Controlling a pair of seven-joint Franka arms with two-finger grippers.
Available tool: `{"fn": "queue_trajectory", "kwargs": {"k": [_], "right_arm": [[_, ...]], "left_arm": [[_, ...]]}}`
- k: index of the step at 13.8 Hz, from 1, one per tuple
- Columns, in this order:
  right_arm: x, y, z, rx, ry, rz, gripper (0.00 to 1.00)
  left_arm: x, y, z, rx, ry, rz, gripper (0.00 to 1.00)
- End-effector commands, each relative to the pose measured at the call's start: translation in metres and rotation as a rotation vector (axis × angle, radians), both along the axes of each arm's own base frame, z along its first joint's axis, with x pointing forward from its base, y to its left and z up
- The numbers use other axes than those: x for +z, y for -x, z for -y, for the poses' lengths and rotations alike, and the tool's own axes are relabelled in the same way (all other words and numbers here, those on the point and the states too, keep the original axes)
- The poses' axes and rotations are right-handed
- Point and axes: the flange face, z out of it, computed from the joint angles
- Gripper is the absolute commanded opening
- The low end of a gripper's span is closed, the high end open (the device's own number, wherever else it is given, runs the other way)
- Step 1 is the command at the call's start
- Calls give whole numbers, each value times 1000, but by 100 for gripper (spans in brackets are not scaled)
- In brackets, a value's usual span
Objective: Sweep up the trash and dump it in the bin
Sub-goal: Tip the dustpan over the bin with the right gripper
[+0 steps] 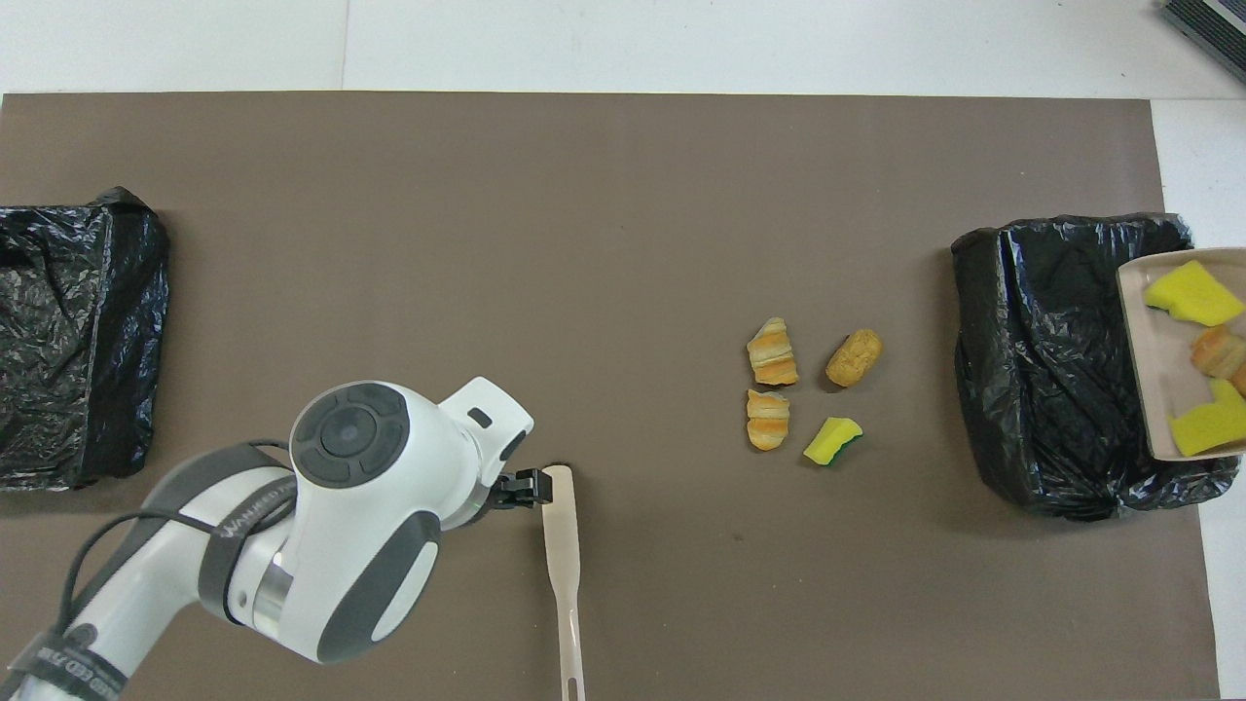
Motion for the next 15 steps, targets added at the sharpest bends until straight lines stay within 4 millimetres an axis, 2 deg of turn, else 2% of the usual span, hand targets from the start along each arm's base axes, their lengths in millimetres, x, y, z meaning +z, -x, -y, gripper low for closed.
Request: {"fn": "queue_trajectory", "kwargs": {"k": [1,3,5,7,10,15], "right_arm": [[4,-2,-4,72,54,-15,0],[-5,-4,-2,92,61,-17,0],[-4,-5,-5,107,81,-22,0],[-1,-9,-11,132,126,-32,0],[16,-14,-37,196,212,-47,0],[19,-6,-41,228,273,-80,0]], "left_arm": [[9,-56,-17,-14,-30,-10,100],[26,-84,-55,-22,-3,19,100],[43,-97,-77,-36,11,35,100],[49,-100,-81,-42,13,40,100],[59,-102,-80,-44,18,56,100],[73,-109,-93,-38,11,74,100]]}}
